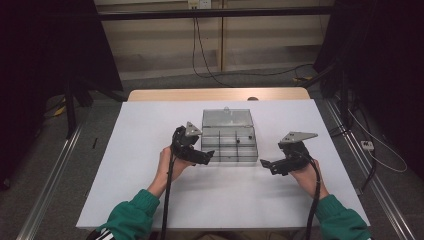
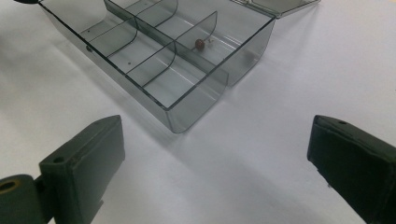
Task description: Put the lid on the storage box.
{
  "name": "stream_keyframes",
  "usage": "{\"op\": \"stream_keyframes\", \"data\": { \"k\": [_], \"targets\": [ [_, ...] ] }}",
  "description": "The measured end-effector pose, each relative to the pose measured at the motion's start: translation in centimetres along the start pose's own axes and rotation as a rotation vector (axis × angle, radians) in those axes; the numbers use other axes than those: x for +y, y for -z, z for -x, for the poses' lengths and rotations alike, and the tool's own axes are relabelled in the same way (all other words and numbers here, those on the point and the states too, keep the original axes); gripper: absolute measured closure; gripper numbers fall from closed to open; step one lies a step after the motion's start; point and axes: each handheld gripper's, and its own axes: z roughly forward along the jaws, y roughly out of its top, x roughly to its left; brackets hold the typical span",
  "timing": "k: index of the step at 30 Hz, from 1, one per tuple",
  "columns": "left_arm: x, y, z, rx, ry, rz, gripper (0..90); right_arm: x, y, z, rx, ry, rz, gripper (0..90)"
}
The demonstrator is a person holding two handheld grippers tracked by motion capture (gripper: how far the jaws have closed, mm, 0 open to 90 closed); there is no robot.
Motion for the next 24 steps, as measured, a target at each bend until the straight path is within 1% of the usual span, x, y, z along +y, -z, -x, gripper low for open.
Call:
{"op": "stream_keyframes", "data": {
  "k": [1,3,6,7,9,10,11,12,13,14,15,16,19,23,24],
  "targets": [
    [0.2,-0.1,0.0,-0.006,-0.003,-0.002,6.7,0.0,0.0,0.0,0.001,0.0,0.0,4.0],
    [0.5,-0.6,0.2,0.0,-0.007,-0.003,8.1,0.0,0.0,0.0,0.002,0.0,0.001,4.0],
    [0.9,-1.4,0.3,-0.001,-0.006,-0.018,11.6,0.0,0.0,0.0,0.001,0.001,0.0,4.1],
    [1.0,-1.7,0.3,-0.001,-0.004,-0.025,13.6,0.0,0.0,0.0,0.001,0.001,0.0,4.1],
    [1.2,-2.2,0.4,-0.013,-0.005,-0.038,18.2,0.0,0.0,0.0,0.0,0.0,0.0,4.1],
    [1.3,-2.4,0.4,-0.01,-0.005,-0.043,21.8,0.1,0.0,0.1,-0.001,0.0,0.002,4.1],
    [1.4,-2.7,0.5,-0.01,-0.007,-0.047,23.0,0.1,0.0,0.1,-0.001,0.0,0.002,4.1],
    [1.5,-2.9,0.6,0.001,-0.005,-0.053,23.3,0.1,0.0,0.1,-0.003,0.0,0.003,4.2],
    [1.5,-3.1,0.6,-0.011,-0.007,-0.054,24.6,0.1,0.0,0.1,-0.004,0.001,0.005,4.2],
    [1.6,-3.3,0.5,-0.013,-0.005,-0.055,26.9,0.1,0.0,0.2,-0.005,0.001,0.006,4.2],
    [1.7,-3.5,0.6,-0.001,-0.001,-0.061,28.1,0.1,0.0,0.2,-0.005,0.001,0.006,4.2],
    [1.7,-3.8,0.5,-0.016,0.009,-0.061,28.9,0.1,0.0,0.2,-0.004,0.0,0.005,4.2],
    [1.7,-4.5,0.4,-0.019,0.017,-0.075,32.8,0.0,-0.1,0.2,-0.005,-0.002,0.001,4.3],
    [1.7,-5.2,0.5,-0.035,0.017,-0.085,39.4,0.1,-0.2,0.3,-0.01,0.001,0.001,4.4],
    [1.7,-5.3,0.5,-0.034,0.016,-0.089,41.2,0.1,-0.2,0.3,-0.011,0.001,0.002,4.4]
  ]
}}
